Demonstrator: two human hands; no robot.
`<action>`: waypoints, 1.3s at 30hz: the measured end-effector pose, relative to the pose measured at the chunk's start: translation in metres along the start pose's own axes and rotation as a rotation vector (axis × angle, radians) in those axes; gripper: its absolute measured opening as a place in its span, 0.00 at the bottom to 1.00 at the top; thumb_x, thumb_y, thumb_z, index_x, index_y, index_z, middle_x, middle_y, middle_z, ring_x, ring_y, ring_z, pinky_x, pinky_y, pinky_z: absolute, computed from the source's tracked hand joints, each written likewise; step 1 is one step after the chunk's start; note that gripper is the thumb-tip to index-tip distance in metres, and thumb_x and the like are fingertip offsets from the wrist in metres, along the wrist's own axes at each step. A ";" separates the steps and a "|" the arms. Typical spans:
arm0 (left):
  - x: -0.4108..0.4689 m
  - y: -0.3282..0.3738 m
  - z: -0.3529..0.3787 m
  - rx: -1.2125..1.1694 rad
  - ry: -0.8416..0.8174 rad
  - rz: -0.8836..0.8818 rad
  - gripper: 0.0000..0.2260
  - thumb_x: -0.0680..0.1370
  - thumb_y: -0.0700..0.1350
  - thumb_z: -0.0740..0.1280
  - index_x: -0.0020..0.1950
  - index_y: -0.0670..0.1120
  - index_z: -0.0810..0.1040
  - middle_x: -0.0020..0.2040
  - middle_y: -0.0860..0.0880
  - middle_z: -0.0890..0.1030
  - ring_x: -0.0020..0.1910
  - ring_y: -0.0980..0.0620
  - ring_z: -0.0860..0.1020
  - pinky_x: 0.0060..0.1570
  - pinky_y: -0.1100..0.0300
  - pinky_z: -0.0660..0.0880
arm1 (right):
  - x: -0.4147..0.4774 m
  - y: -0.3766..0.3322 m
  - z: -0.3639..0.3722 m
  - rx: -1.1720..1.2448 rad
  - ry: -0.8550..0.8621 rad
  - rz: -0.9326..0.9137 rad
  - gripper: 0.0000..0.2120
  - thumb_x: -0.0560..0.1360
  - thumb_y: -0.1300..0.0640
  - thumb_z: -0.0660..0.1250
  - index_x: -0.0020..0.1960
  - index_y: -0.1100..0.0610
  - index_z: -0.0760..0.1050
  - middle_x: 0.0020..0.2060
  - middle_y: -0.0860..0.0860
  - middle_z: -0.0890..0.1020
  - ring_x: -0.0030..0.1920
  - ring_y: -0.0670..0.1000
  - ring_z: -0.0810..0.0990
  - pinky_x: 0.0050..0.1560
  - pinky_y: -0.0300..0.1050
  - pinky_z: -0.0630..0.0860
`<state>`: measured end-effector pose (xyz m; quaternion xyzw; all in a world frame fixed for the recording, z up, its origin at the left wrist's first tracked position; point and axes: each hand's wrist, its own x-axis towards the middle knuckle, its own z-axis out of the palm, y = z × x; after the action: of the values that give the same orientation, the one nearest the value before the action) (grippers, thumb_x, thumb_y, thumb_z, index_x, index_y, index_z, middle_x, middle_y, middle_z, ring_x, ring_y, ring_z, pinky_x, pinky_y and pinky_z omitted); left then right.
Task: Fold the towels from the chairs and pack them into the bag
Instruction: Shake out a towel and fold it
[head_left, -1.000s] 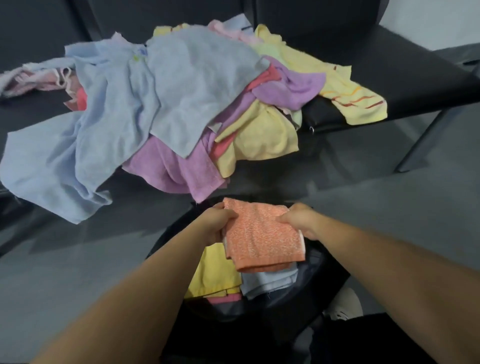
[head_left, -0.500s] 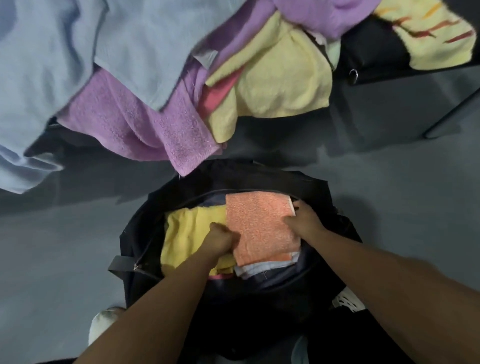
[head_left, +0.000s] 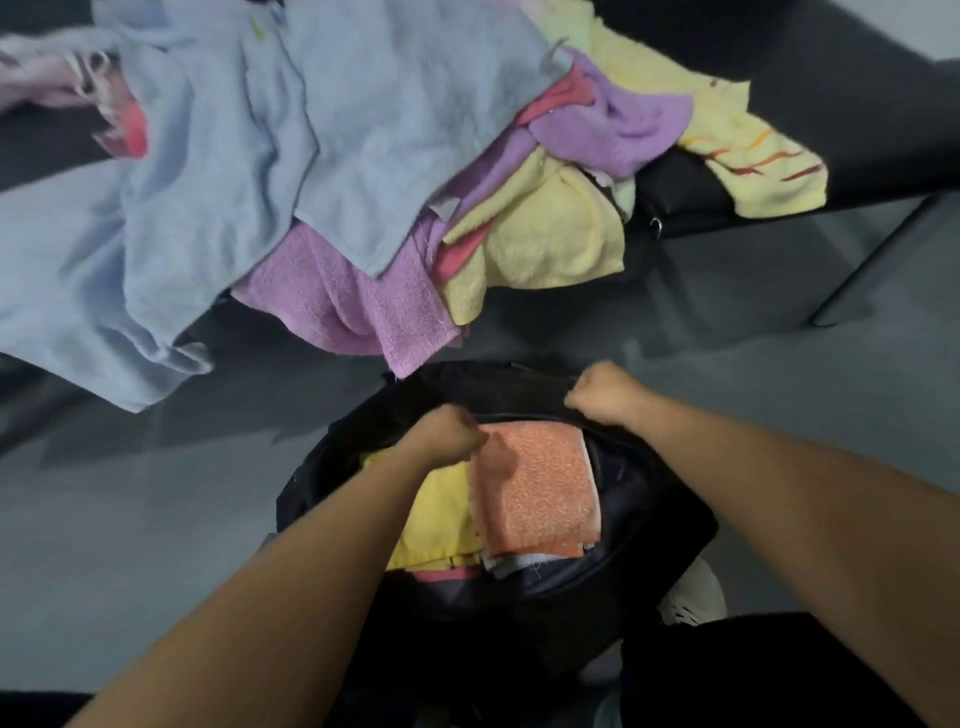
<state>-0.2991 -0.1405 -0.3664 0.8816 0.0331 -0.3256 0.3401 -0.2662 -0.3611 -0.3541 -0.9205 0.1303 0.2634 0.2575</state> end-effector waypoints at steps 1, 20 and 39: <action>-0.007 0.015 -0.018 -0.077 0.020 0.041 0.11 0.81 0.44 0.67 0.48 0.36 0.82 0.43 0.41 0.84 0.40 0.45 0.82 0.43 0.55 0.77 | -0.005 -0.018 -0.016 0.029 0.017 -0.040 0.08 0.75 0.58 0.69 0.41 0.63 0.80 0.37 0.59 0.81 0.38 0.58 0.80 0.38 0.43 0.72; -0.035 0.068 -0.221 0.390 0.646 0.235 0.27 0.69 0.61 0.77 0.63 0.51 0.75 0.59 0.42 0.73 0.61 0.39 0.73 0.63 0.46 0.72 | -0.032 -0.221 -0.138 -0.204 0.330 -0.593 0.29 0.73 0.59 0.75 0.72 0.49 0.71 0.65 0.57 0.67 0.53 0.59 0.77 0.59 0.43 0.74; -0.149 0.158 -0.266 -0.145 0.953 0.737 0.08 0.79 0.48 0.71 0.44 0.47 0.76 0.36 0.49 0.82 0.34 0.57 0.73 0.37 0.65 0.69 | -0.154 -0.210 -0.222 0.498 0.544 -0.881 0.07 0.81 0.61 0.66 0.43 0.56 0.74 0.28 0.48 0.70 0.26 0.41 0.66 0.31 0.32 0.65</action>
<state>-0.2254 -0.0722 -0.0378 0.8583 -0.1036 0.2474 0.4375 -0.2222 -0.2899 -0.0223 -0.8342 -0.1461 -0.1538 0.5090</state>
